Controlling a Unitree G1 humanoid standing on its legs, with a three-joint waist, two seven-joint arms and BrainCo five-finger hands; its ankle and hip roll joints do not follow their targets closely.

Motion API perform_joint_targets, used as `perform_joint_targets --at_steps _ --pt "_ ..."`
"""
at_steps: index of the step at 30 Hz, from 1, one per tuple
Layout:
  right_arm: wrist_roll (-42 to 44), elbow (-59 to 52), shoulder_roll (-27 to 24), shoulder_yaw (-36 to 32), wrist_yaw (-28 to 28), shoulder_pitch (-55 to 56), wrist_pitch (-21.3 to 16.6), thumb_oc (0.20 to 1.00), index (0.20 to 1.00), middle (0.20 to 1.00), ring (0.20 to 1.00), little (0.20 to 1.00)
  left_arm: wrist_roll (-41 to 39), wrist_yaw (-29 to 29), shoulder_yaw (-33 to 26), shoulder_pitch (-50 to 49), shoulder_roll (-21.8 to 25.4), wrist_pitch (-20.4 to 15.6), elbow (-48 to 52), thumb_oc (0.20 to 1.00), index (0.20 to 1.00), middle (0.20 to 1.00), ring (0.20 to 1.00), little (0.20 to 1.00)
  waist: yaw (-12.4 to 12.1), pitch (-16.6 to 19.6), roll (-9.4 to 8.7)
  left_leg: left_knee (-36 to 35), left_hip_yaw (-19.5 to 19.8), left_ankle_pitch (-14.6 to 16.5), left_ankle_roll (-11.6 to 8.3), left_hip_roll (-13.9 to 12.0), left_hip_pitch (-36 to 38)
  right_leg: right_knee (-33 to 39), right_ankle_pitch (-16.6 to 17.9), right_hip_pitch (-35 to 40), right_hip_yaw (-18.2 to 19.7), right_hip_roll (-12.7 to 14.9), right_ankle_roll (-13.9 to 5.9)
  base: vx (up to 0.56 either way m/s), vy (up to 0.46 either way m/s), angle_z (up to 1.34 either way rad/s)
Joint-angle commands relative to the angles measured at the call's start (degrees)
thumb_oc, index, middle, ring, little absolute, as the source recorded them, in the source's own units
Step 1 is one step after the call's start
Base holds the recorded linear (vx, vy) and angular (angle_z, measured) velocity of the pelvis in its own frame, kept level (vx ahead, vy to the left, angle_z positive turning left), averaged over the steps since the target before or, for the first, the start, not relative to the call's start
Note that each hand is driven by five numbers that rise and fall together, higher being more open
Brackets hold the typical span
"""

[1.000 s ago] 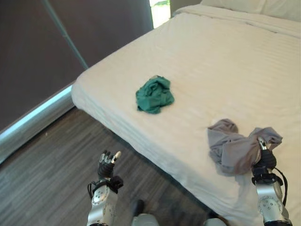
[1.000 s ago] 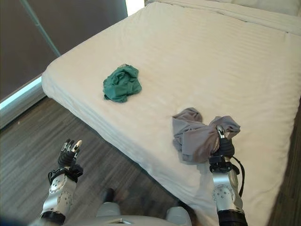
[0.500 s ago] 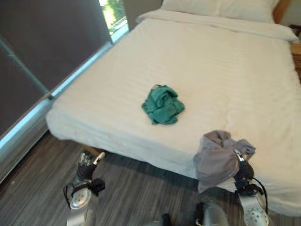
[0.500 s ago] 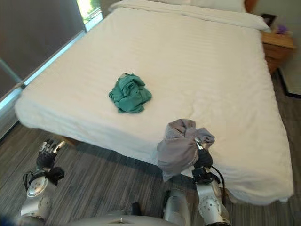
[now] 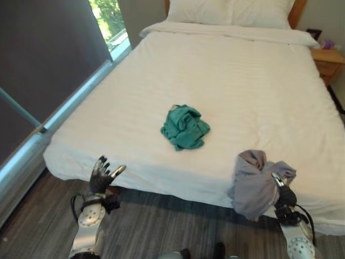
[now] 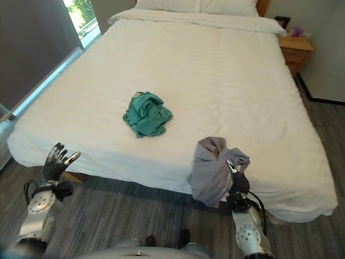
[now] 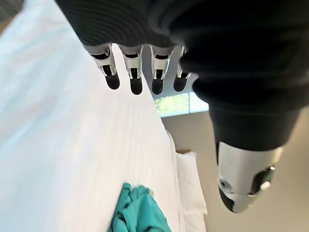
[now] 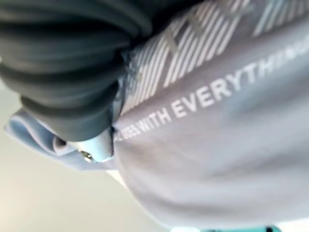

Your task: Pick up bed clothes into laundry basket.

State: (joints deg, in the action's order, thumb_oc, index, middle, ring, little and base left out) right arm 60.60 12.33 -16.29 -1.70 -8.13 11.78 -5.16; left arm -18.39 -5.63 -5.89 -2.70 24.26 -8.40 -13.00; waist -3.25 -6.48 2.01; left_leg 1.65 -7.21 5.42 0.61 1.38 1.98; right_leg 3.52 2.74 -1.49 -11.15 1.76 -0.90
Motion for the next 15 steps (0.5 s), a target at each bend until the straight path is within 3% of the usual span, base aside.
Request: perform_joint_targets --at_steps 1,6,8,10,11,15 --pt "-2.0 -4.1 -1.0 -0.3 -2.4 -2.6 -1.3 0.200 0.200 0.200 0.200 0.200 7.2 2.6 2.8 6.1 5.9 -0.6 -0.6 1.000 1.000 1.000 1.000 1.000 1.2 0.8 -2.48 -6.0 4.3 -9.4 -4.05 -2.9 0.8 -0.2 0.2 5.7 2.5 0.7 -3.42 0.14 0.075 -0.20" --pt "-4.0 -4.9 -2.2 1.6 -3.1 0.2 0.6 0.200 0.200 0.200 0.200 0.200 21.5 1.3 13.1 20.8 10.8 3.0 -6.5 1.000 1.000 1.000 1.000 1.000 4.5 1.8 -2.43 -6.6 2.0 -7.8 -3.45 -2.8 2.4 0.5 0.4 5.7 5.0 0.3 -4.32 0.11 0.092 -0.29" --pt "-4.0 -5.9 -2.6 1.8 -3.1 1.1 1.0 0.200 0.200 0.200 0.200 0.200 22.6 -0.3 15.4 27.1 10.9 4.5 -12.4 1.000 1.000 1.000 1.000 1.000 5.8 1.5 -2.65 -6.6 0.8 -7.2 -3.21 -2.8 1.8 0.7 1.0 4.6 6.4 0.4 -4.93 0.01 0.107 -0.20" --pt "-4.0 -6.0 -2.6 1.7 -3.1 1.1 1.0 0.200 0.200 0.200 0.200 0.200 22.6 -0.3 15.5 27.2 10.9 4.5 -12.5 1.000 1.000 1.000 1.000 1.000 5.7 1.5 -2.64 -6.6 0.7 -7.2 -3.21 -2.8 1.8 0.7 1.0 4.5 6.5 0.4 -4.93 0.00 0.065 -0.41" --pt "-4.2 -6.7 -2.8 2.2 -2.8 1.9 1.1 0.200 0.200 0.200 0.200 0.200 23.8 -3.3 17.2 33.4 10.5 6.1 -18.0 1.000 1.000 1.000 1.000 1.000 6.9 1.3 -2.94 -6.6 -0.2 -7.1 -3.04 -3.0 1.1 0.7 1.5 3.2 7.5 0.1 -5.35 -0.03 0.091 -0.55" --pt "-4.2 -7.1 -3.3 2.5 -2.9 2.7 1.4 0.200 0.200 0.200 0.200 0.200 25.4 -5.2 19.9 42.3 12.3 7.4 -26.3 1.000 1.000 1.000 1.000 1.000 8.7 0.7 -3.97 -6.6 -1.6 -7.1 -2.88 -3.3 -0.3 0.9 2.6 0.8 9.5 -0.4 -5.89 -0.02 0.087 -0.26"
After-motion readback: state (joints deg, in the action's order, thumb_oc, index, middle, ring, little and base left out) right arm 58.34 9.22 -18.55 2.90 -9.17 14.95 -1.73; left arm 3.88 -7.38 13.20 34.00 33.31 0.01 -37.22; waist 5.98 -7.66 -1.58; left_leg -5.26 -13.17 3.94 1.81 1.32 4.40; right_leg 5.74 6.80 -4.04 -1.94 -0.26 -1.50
